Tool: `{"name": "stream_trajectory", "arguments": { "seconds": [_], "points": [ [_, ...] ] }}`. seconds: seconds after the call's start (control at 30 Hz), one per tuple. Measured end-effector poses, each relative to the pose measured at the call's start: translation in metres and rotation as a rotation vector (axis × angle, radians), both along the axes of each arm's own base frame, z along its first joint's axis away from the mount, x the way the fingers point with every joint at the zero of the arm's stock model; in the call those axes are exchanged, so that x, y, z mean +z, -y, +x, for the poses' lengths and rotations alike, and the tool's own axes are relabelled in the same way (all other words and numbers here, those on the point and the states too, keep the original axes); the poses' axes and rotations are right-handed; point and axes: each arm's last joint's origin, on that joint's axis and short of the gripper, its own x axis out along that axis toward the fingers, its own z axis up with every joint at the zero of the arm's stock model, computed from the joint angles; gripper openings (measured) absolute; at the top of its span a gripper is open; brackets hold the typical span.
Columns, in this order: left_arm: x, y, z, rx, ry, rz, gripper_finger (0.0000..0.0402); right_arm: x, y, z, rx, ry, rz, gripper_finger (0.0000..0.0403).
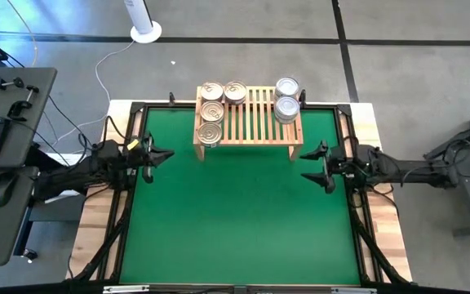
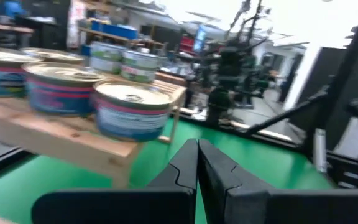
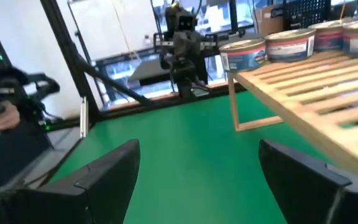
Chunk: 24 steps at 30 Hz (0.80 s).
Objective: Stack canned seafood by type on shelf
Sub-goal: Return to Home Position
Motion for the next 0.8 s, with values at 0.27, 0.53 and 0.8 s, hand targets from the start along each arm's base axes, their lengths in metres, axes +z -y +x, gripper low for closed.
{"name": "stream_trajectory", "arguments": {
  "seconds": [0.27,0.53,0.8],
  "points": [
    [-0.001,0.002,0.001,-0.061,-0.012,0.001,0.0,-0.03,0.005,-0.006,-0.057,0.07,0.012,0.0319],
    [-0.002,0.002,0.001,-0.061,-0.021,0.015,0.0,-0.033,0.008,-0.015,-0.016,0.078,0.009,0.0254],
    [-0.009,0.002,0.002,-0.065,-0.066,0.011,0.0,-0.038,0.008,-0.013,0.022,0.091,0.02,0.015]
  ]
}}
